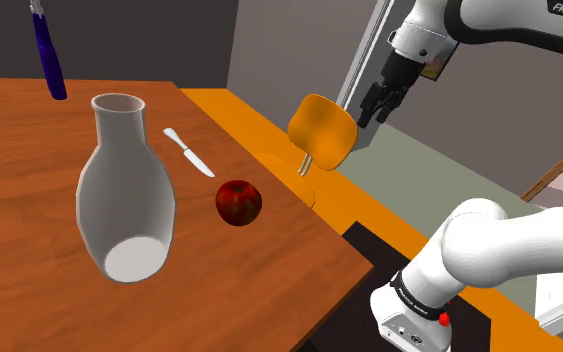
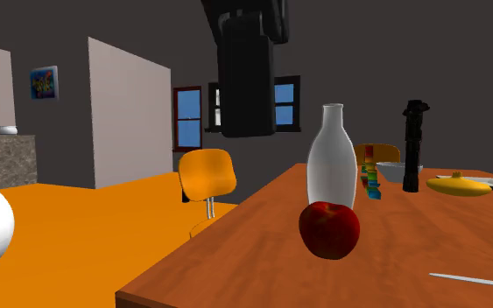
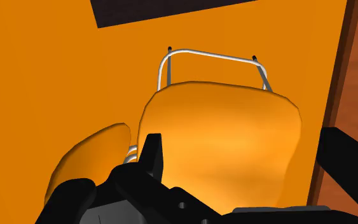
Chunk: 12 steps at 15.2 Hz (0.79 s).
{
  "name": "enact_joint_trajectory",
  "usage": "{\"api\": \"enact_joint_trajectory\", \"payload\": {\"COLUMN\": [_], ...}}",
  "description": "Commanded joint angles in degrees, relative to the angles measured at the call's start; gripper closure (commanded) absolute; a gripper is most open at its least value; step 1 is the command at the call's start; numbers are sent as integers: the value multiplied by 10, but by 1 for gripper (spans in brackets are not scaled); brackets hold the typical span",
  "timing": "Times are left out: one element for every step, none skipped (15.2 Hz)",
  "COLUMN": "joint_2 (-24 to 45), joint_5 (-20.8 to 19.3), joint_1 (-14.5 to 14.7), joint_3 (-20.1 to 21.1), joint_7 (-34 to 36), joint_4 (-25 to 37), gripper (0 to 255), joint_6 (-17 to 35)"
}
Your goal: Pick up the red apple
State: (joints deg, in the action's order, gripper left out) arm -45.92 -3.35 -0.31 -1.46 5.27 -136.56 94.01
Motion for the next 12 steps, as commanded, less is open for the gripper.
{"api": "enact_joint_trajectory", "payload": {"joint_2": [0, 2, 5, 8, 13, 18, 24, 31, 39, 47, 57, 67], "joint_5": [0, 8, 17, 25, 33, 41, 48, 56, 62, 69, 75, 81], "joint_1": [0, 4, 8, 12, 17, 21, 24, 28, 32, 35, 39, 42], "joint_3": [0, 12, 24, 37, 49, 61, 74, 86, 99, 111, 124, 136], "joint_7": [0, 15, 30, 44, 59, 74, 88, 103, 118, 132, 147, 161], "joint_4": [0, -5, -9, -13, -16, -18, -20, -21, -21, -20, -18, -16], "gripper": [0, 0, 0, 0, 0, 0, 0, 0, 0, 0, 0, 0], "joint_6": [0, 8, 16, 24, 32, 41, 50, 58, 68, 77, 86, 96]}}
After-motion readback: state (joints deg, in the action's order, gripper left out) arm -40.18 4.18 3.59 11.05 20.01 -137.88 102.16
